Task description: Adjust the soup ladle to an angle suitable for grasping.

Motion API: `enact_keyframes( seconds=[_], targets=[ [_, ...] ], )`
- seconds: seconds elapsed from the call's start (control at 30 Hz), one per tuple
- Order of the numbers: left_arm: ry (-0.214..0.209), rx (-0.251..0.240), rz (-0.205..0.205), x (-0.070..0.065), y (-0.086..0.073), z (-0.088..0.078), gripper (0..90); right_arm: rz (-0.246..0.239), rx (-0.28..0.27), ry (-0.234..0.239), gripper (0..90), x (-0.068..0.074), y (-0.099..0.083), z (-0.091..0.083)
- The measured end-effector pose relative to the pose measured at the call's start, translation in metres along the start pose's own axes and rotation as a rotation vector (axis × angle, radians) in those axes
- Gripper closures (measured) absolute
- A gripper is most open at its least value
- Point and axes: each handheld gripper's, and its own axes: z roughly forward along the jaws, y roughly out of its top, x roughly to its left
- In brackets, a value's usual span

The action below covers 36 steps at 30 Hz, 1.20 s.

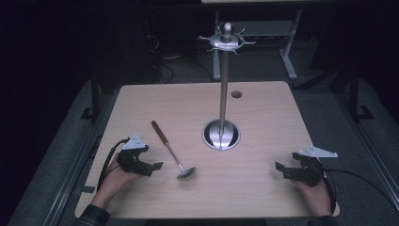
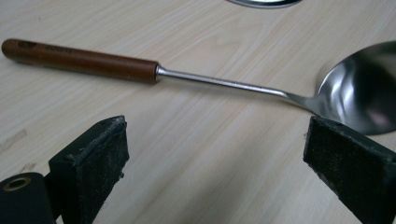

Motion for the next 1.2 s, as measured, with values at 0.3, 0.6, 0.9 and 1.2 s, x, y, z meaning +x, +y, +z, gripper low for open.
enact_keyframes(
  seconds=[0.3, 0.6, 0.9, 1.2],
  targets=[
    [-0.012, -0.010, 0.022, -0.005, 0.018, 0.009, 8.0, 0.013, -0.004, 0.002, 14.2, -0.002, 0.000, 0.000],
    [-0.038, -0.021, 0.017, -0.010, 0.033, 0.018, 15.6, 0.015, -0.011, 0.004, 14.2, -0.002, 0.000, -0.001],
    [-0.081, 0.001, 0.037, -0.021, 0.042, 0.032, 38.5, 0.023, -0.010, 0.007, 14.2, -0.003, -0.001, -0.001],
    [-0.179, 0.047, 0.015, -0.028, 0.045, 0.044, 83.1, 0.032, -0.012, 0.011, 14.2, -0.004, -0.001, -0.001]
  ],
)
